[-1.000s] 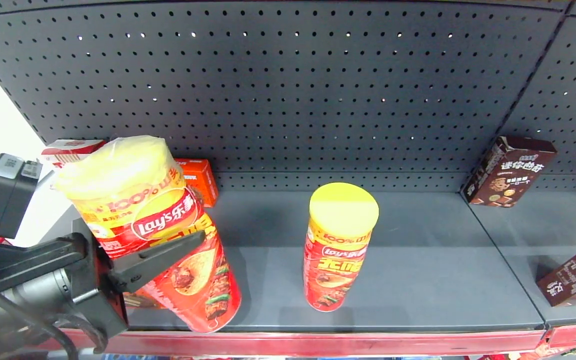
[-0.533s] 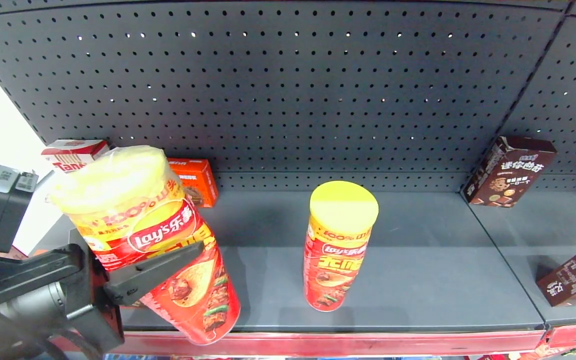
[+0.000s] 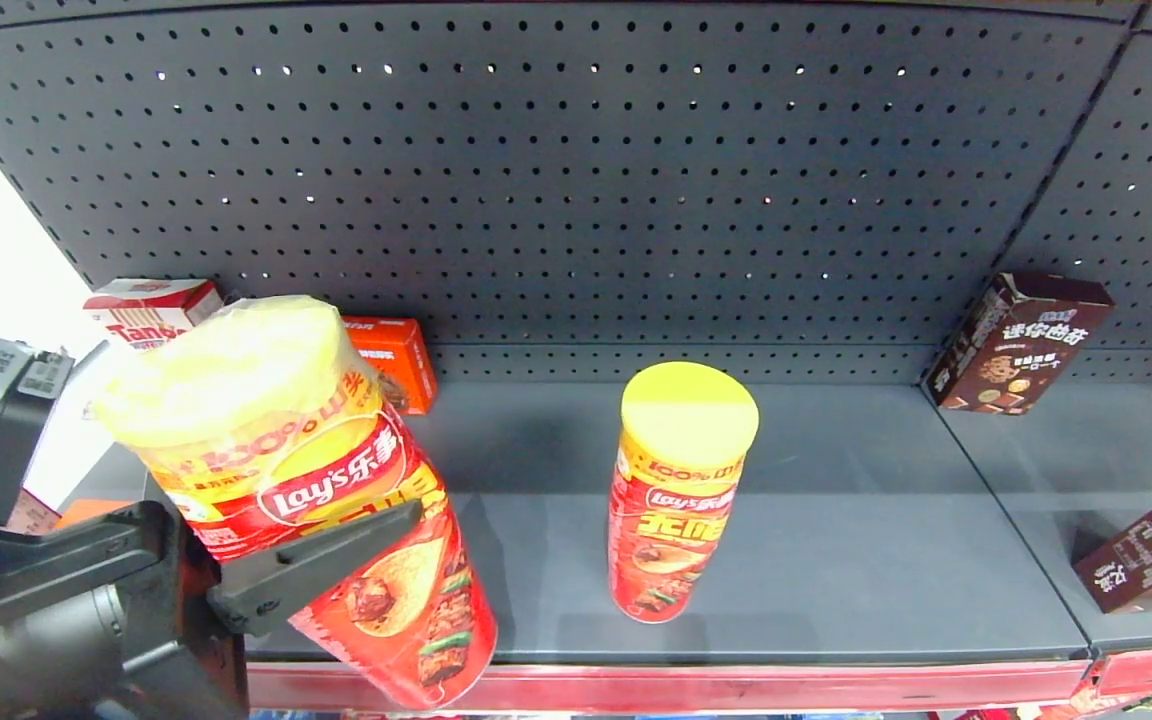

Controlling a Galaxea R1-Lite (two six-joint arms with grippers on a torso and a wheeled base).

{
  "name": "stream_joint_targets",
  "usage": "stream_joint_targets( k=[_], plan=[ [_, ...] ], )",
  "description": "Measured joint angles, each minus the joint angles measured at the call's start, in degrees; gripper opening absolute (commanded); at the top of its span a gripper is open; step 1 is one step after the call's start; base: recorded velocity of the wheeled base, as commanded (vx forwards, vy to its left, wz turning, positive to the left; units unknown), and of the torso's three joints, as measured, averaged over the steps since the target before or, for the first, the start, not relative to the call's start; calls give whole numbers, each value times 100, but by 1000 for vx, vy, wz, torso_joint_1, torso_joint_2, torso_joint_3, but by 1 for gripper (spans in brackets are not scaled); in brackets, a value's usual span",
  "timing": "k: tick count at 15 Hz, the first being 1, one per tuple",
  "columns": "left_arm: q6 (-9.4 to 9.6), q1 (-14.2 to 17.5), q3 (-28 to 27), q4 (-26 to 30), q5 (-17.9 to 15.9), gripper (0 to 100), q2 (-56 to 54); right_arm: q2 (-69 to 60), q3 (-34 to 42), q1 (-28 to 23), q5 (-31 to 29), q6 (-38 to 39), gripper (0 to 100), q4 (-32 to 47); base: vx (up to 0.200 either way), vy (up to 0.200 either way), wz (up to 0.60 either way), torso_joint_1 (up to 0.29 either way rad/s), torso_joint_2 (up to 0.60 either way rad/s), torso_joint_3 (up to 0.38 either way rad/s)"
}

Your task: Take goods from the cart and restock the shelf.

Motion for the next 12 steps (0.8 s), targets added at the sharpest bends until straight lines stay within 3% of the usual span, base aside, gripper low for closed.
stream_joint_targets(
  k=[2,4,7,12],
  plan=[
    [0,-16,55,5,0,0,-13,20,26,523,-112,2,100,-24,0,0,0,0,0,0],
    [0,-16,77,0,2,0,-27,57,33,974,-656,-13,100,-54,0,0,0,0,0,0],
    [-2,-9,223,2,2,0,-121,57,61,1101,-1735,127,100,-112,0,0,0,0,0,0],
    [-9,-57,335,5,-6,0,-294,215,74,952,-1759,154,100,-104,0,0,0,0,0,0]
  ],
)
